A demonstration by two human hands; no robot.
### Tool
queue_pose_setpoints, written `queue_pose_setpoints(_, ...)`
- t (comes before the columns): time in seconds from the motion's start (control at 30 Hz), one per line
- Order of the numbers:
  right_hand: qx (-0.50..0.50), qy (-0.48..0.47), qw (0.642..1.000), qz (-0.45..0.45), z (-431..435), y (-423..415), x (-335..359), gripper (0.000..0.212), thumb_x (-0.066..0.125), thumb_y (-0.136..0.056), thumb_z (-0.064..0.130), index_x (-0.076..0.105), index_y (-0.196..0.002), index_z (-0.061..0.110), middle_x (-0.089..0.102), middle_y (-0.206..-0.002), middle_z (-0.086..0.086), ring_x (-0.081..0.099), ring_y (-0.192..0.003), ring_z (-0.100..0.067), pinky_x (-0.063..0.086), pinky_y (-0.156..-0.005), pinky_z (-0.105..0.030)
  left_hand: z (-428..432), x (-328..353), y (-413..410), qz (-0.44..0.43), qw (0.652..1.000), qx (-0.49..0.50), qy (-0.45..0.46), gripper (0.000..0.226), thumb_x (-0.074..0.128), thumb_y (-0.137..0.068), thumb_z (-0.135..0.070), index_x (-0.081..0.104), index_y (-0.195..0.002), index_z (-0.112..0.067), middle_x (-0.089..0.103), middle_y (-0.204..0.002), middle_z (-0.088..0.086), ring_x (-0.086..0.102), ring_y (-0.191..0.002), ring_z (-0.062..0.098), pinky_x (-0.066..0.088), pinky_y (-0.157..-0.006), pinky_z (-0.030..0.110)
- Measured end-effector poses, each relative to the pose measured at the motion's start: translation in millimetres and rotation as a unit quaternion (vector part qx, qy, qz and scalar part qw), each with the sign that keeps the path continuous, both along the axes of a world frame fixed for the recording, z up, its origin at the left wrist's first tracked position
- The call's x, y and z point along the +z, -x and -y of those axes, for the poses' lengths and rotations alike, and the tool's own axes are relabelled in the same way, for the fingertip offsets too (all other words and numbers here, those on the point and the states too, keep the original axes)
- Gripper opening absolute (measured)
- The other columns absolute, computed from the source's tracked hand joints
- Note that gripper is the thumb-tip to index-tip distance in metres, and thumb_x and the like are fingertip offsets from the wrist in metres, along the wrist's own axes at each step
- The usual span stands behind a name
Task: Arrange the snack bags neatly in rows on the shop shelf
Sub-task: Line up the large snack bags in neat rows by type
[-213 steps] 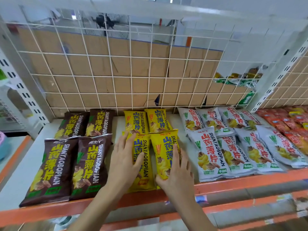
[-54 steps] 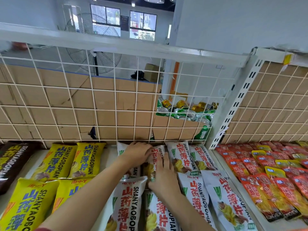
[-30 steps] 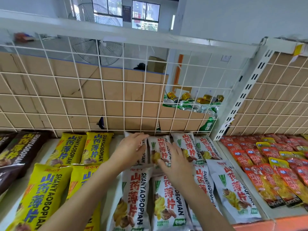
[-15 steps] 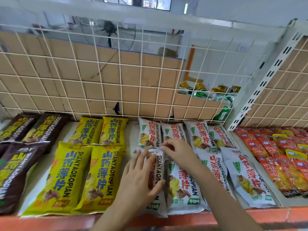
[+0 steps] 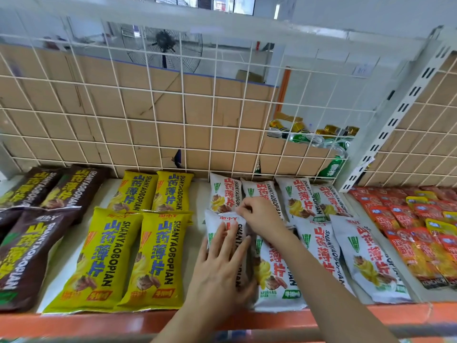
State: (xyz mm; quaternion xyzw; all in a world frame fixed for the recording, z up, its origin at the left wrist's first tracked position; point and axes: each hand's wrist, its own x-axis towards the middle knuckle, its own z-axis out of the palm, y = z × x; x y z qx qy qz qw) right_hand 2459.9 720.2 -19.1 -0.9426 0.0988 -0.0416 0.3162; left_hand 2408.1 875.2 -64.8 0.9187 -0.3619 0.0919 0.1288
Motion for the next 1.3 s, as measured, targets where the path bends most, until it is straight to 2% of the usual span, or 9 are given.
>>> queue_pose_setpoints(0.13,-0.001,0.002,1.0,-0.002,-0.2,-2.9,-3.1,0.027,0.056,-0.091,0.033,0.063,-0.079,0.01,0.054,-0.066,0.004,0.048,-0.06,-0.007,0.033,-0.056,-0.024,0.0,-1.3,0.0,0.01,1.0,-0.006,-0.001,0.076,0.049,-0.062,-0.061,0.056,-0.127,-0.022,0.049,-0.139,0.006,0.03,-0.133,0.025,0.025,-0.101,0.047)
queue_pose_setpoints(0.27,-0.013,0.007,0.999,0.029,3.9,4.9,1.8,0.017,0.055,-0.091,0.027,0.063,-0.087,0.013,0.062,-0.08,0.003,0.055,-0.072,-0.01,0.043,-0.066,-0.025,-0.2,-2.2,0.0,0.014,1.0,-0.003,0.006,0.073,0.049,-0.065,-0.06,0.058,-0.127,-0.022,0.049,-0.139,0.005,0.03,-0.133,0.025,0.025,-0.101,0.046)
queue_pose_setpoints(0.37,-0.059,0.018,0.996,0.071,13.8,23.1,9.7,0.014,0.051,-0.093,0.028,0.059,-0.094,0.017,0.059,-0.083,0.007,0.052,-0.071,-0.005,0.043,-0.063,-0.022,-0.7,-3.5,0.0,0.021,1.0,-0.003,0.007,0.073,0.05,-0.066,-0.061,0.056,-0.128,-0.023,0.047,-0.141,0.004,0.031,-0.135,0.024,0.024,-0.103,0.046)
queue_pose_setpoints(0.6,-0.072,0.054,0.996,-0.002,17.5,80.8,13.9,0.034,0.048,-0.094,0.031,0.043,-0.127,0.021,0.045,-0.129,0.004,0.049,-0.085,-0.007,0.039,-0.077,-0.021,-3.0,-3.0,-2.0,0.022,1.0,-0.003,0.008,0.076,0.044,-0.072,-0.067,0.043,-0.137,-0.027,0.037,-0.148,0.0,0.025,-0.139,0.02,0.021,-0.105,0.045)
queue_pose_setpoints(0.7,-0.052,0.058,0.997,-0.03,11.1,100.8,10.8,0.049,0.046,-0.095,0.036,0.03,-0.139,0.022,0.03,-0.144,0.003,0.047,-0.112,-0.011,0.036,-0.093,-0.024,-3.6,-3.3,-1.3,0.02,0.999,0.009,0.027,0.07,0.043,-0.076,-0.062,0.044,-0.136,-0.027,0.037,-0.148,-0.001,0.025,-0.139,0.018,0.021,-0.106,0.043)
queue_pose_setpoints(0.77,-0.045,0.049,0.997,-0.049,8.1,110.3,7.3,0.06,0.046,-0.094,0.038,0.018,-0.145,0.024,0.016,-0.152,0.003,0.027,-0.136,-0.014,0.028,-0.108,-0.029,-2.0,-2.5,1.2,0.026,0.999,0.018,0.035,0.066,0.042,-0.078,-0.06,0.046,-0.135,-0.026,0.039,-0.147,0.0,0.026,-0.138,0.018,0.021,-0.106,0.043)
queue_pose_setpoints(0.97,-0.036,0.012,0.995,-0.095,2.5,124.1,-1.3,0.084,0.055,-0.089,0.041,-0.003,-0.148,0.023,-0.002,-0.157,-0.003,0.015,-0.142,-0.022,0.022,-0.112,-0.031,10.8,-13.0,18.6,0.079,0.996,-0.009,0.044,0.053,0.045,-0.078,-0.059,0.057,-0.12,-0.028,0.052,-0.136,0.004,0.034,-0.131,0.024,0.019,-0.107,0.049)
queue_pose_setpoints(1.13,-0.024,-0.002,0.995,-0.101,3.9,133.9,0.9,0.085,0.057,-0.089,0.036,-0.003,-0.148,0.023,-0.009,-0.157,-0.003,0.01,-0.144,-0.02,0.02,-0.112,-0.03,9.6,-16.3,27.2,0.106,0.992,-0.061,0.038,0.058,0.043,-0.078,-0.064,0.058,-0.119,-0.027,0.058,-0.127,-0.005,0.037,-0.13,0.02,0.022,-0.103,0.052)
queue_pose_setpoints(1.3,-0.015,-0.016,0.997,-0.079,10.7,147.1,2.8,0.074,0.056,-0.089,0.033,0.011,-0.147,0.027,0.008,-0.156,0.002,0.017,-0.141,-0.016,0.02,-0.111,-0.029,9.8,-4.3,33.8,0.103,0.98,-0.15,0.083,0.047,0.058,-0.074,-0.062,0.057,-0.108,-0.03,0.059,-0.11,-0.015,0.051,-0.109,0.005,0.031,-0.098,0.028)
